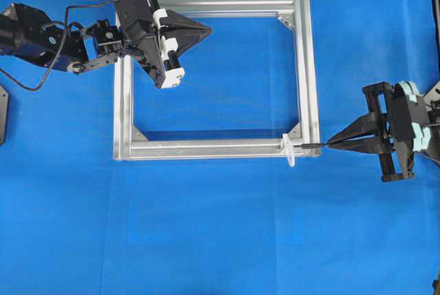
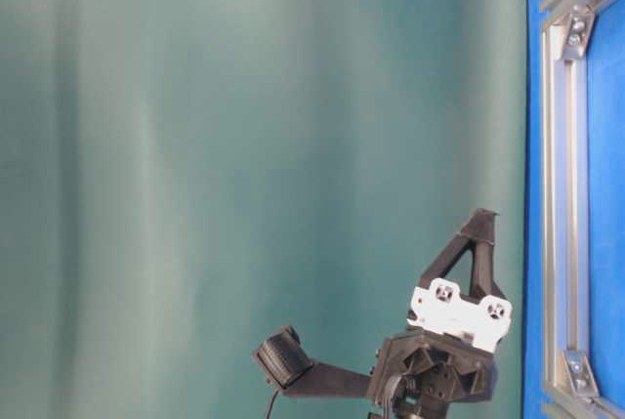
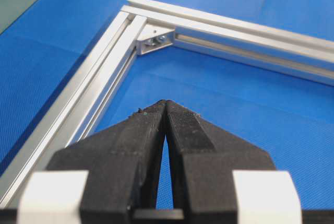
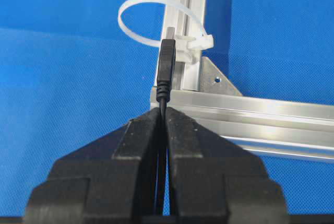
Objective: Insert the wire through the string loop located on the right side.
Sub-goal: 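Push the USB plug through the zip-tie loop with the right gripper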
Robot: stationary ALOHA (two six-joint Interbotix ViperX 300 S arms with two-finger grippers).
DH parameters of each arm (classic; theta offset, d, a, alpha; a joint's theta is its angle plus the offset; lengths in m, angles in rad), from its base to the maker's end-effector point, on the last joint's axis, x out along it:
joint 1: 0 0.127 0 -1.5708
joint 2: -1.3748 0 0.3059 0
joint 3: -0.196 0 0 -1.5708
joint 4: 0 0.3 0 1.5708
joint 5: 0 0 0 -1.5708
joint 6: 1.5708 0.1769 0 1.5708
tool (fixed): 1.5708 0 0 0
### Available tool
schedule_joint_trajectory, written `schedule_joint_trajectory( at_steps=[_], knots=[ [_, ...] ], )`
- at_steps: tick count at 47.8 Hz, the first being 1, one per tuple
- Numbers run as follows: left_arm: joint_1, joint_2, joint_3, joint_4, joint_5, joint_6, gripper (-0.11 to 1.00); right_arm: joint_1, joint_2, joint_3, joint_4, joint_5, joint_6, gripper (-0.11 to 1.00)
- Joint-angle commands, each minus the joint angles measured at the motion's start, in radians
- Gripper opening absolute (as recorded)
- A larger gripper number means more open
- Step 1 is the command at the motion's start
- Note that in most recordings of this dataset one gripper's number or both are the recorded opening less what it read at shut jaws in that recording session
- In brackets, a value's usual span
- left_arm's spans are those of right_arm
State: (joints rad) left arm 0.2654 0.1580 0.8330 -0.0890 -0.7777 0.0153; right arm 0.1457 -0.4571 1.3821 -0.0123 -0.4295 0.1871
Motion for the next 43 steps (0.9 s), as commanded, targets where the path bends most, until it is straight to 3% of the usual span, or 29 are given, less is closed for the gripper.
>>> schedule_joint_trajectory(
  at_steps=[1,30,43],
  knots=[
    [-0.003,-0.035,-0.011,0.003,-0.005,0.0,0.0,0.0,-0.005,-0.011,-0.002,-0.011,-0.002,-0.04],
    [-0.003,-0.035,-0.011,0.003,-0.005,0.0,0.0,0.0,0.003,-0.014,-0.002,-0.011,-0.002,-0.04],
    [-0.003,-0.035,-0.011,0.003,-0.005,0.0,0.0,-0.002,0.083,-0.048,0.0,-0.074,0.002,-0.04]
  ],
)
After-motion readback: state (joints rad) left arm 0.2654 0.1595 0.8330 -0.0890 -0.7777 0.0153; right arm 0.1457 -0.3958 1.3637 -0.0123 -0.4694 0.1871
